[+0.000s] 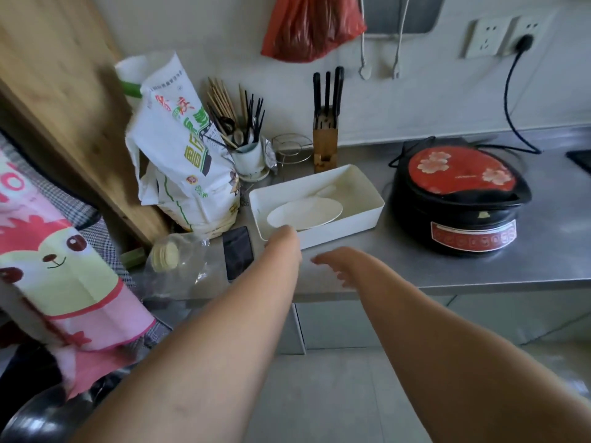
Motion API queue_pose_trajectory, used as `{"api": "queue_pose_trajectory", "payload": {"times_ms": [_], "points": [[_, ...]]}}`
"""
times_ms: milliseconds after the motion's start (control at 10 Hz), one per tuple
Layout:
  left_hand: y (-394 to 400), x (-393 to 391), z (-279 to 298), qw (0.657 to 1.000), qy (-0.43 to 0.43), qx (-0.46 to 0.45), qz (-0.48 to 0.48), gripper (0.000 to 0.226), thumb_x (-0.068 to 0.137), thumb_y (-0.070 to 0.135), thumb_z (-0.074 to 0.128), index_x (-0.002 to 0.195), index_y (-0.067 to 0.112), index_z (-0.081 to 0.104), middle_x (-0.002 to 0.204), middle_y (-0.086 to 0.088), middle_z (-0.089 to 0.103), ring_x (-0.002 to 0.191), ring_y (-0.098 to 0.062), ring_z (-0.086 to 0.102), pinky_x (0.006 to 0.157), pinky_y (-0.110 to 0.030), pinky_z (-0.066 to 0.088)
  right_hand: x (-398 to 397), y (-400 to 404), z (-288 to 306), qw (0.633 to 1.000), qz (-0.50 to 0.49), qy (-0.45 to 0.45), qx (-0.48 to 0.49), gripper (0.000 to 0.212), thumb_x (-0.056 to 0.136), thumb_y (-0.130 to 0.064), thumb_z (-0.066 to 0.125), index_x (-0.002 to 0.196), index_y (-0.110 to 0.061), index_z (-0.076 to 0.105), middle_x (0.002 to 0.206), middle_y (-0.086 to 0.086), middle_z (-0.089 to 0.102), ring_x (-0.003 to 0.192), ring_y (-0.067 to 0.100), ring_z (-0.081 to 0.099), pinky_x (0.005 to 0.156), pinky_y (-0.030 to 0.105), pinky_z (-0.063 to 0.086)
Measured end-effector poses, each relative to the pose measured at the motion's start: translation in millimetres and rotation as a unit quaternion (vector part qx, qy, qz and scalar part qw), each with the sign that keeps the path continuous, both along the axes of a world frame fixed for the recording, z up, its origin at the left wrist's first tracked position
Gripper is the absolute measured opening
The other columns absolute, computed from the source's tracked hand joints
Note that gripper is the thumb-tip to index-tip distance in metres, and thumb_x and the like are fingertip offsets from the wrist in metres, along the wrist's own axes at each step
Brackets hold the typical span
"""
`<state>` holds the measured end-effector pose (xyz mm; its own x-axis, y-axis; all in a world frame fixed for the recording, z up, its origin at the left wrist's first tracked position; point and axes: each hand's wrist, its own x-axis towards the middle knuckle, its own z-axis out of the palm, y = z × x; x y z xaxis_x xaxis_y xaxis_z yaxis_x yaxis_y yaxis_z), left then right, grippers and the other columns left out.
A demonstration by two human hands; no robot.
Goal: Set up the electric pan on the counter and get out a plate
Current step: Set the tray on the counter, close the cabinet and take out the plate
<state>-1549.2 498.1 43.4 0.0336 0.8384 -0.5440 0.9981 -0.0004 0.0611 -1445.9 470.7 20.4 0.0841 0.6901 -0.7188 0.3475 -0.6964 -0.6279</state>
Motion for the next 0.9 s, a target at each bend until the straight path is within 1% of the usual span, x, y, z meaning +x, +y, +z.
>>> {"api": "queue_pose_trajectory", "payload": {"times_ms": [100, 200, 300, 400, 500, 600, 700, 800, 900], "points": [[29, 11, 21, 0.817, -0.402, 0.015, 0.413, 0.051, 0.103, 0.029, 0.028, 0.151, 0.011, 0.026, 0.151, -0.006, 0.037, 0.119, -0.014, 0.054, 0.056, -0.021, 0.044, 22, 7, 32, 0.999, -0.024, -0.010, 0.042, 0.068, 0.091, -0.036, 0.064, 0.145, -0.006, 0.036, 0.125, 0.013, 0.052, 0.112, 0.030, 0.054, 0.080, 0.034, 0.046], [45, 13, 30, 0.816, -0.386, 0.074, 0.424, 0.060, 0.099, 0.036, 0.040, 0.150, 0.009, 0.025, 0.151, -0.011, 0.035, 0.134, -0.030, 0.041, 0.100, -0.038, 0.044, 36, 25, 41, 0.994, -0.037, 0.006, 0.100, 0.071, 0.087, -0.031, 0.069, 0.145, -0.010, 0.035, 0.123, -0.001, 0.051, 0.117, 0.026, 0.052, 0.094, 0.035, 0.042], [61, 11, 28, 0.881, -0.307, 0.099, 0.346, 0.072, 0.096, 0.041, 0.042, 0.155, 0.018, 0.008, 0.150, -0.013, 0.037, 0.130, -0.035, 0.043, 0.105, -0.045, 0.040, 44, 44, 51, 0.992, -0.033, 0.003, 0.119, 0.089, 0.082, -0.034, 0.074, 0.152, -0.015, 0.022, 0.149, 0.010, 0.036, 0.135, 0.031, 0.038, 0.108, 0.042, 0.033], [78, 2, 18, 0.958, -0.183, 0.127, 0.179, 0.077, 0.095, 0.047, 0.040, 0.155, 0.024, -0.002, 0.152, -0.016, 0.032, 0.133, -0.038, 0.038, 0.107, -0.047, 0.037, 51, 66, 53, 0.990, -0.030, -0.030, 0.138, 0.091, 0.083, -0.033, 0.073, 0.154, -0.018, 0.017, 0.148, 0.010, 0.037, 0.133, 0.030, 0.039, 0.100, 0.037, 0.036], [101, -1, 0, 0.985, -0.091, 0.138, 0.055, 0.078, 0.096, 0.051, 0.039, 0.155, 0.023, -0.003, 0.153, -0.019, 0.028, 0.138, -0.040, 0.029, 0.110, -0.050, 0.031, 59, 93, 46, 0.989, -0.025, -0.047, 0.138, 0.088, 0.083, -0.031, 0.074, 0.152, -0.017, 0.021, 0.144, 0.010, 0.042, 0.127, 0.029, 0.044, 0.098, 0.036, 0.039], [129, 1, -15, 0.990, -0.066, 0.122, 0.021, 0.077, 0.095, 0.053, 0.039, 0.155, 0.023, 0.000, 0.152, -0.019, 0.029, 0.138, -0.039, 0.029, 0.109, -0.051, 0.032, 68, 123, 36, 0.990, -0.009, -0.063, 0.124, 0.077, 0.086, -0.027, 0.071, 0.149, -0.011, 0.030, 0.141, 0.012, 0.044, 0.127, 0.030, 0.043, 0.102, 0.037, 0.037], [156, 6, -27, 0.993, -0.032, 0.114, -0.015, 0.075, 0.096, 0.054, 0.039, 0.155, 0.024, 0.003, 0.153, -0.016, 0.028, 0.139, -0.037, 0.028, 0.108, -0.049, 0.034, 71, 152, 30, 0.990, 0.011, -0.088, 0.106, 0.067, 0.087, -0.026, 0.070, 0.143, -0.007, 0.040, 0.135, 0.014, 0.049, 0.124, 0.031, 0.047, 0.102, 0.036, 0.038], [176, 6, -41, 0.995, -0.014, 0.097, -0.015, 0.071, 0.097, 0.051, 0.040, 0.154, 0.026, 0.007, 0.150, -0.016, 0.032, 0.136, -0.037, 0.033, 0.106, -0.048, 0.036, 74, 175, 11, 0.991, 0.030, -0.104, 0.073, 0.066, 0.085, -0.026, 0.072, 0.139, -0.001, 0.044, 0.131, 0.016, 0.054, 0.119, 0.032, 0.052, 0.101, 0.038, 0.041], [187, -2, -59, 0.997, 0.021, 0.075, -0.016, 0.069, 0.097, 0.050, 0.041, 0.154, 0.027, 0.010, 0.149, -0.017, 0.031, 0.135, -0.038, 0.033, 0.106, -0.049, 0.036, 75, 186, -14, 0.992, 0.054, -0.114, 0.019, 0.061, 0.083, -0.026, 0.074, 0.132, 0.002, 0.050, 0.123, 0.016, 0.057, 0.107, 0.030, 0.055, 0.094, 0.037, 0.046]]}}
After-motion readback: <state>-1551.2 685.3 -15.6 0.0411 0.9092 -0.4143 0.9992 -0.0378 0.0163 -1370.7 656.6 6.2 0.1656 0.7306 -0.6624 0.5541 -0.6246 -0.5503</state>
